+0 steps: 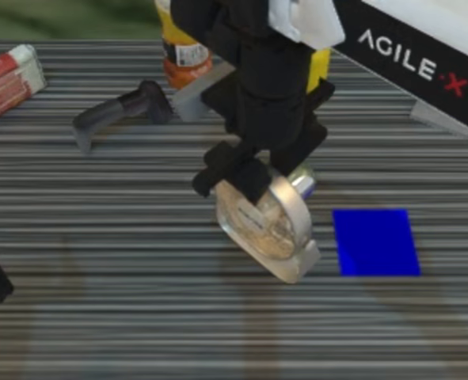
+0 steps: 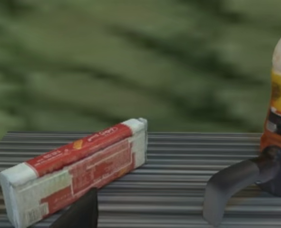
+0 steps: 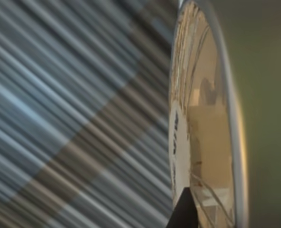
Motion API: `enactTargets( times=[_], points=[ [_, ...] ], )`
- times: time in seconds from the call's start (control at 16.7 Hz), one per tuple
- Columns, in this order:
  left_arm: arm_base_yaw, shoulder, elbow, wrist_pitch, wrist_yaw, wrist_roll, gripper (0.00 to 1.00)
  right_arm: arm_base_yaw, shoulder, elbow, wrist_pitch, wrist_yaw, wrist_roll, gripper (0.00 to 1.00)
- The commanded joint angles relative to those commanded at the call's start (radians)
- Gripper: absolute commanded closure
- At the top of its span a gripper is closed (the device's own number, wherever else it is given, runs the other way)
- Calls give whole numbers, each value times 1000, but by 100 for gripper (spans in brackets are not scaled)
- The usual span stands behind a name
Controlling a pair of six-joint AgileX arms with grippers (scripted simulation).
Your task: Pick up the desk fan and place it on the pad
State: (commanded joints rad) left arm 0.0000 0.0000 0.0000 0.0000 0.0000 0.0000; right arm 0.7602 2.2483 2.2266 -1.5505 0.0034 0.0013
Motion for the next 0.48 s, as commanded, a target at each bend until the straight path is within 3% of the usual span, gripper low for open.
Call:
enactTargets(
  times=[0.24, 0.48],
  points=[
    [0, 0, 0, 0, 0, 0, 0, -15, -11, -17, 4, 0, -33, 100],
    [0, 0, 0, 0, 0, 0, 0, -69, -62, -96, 19, 0, -219, 100]
  ],
)
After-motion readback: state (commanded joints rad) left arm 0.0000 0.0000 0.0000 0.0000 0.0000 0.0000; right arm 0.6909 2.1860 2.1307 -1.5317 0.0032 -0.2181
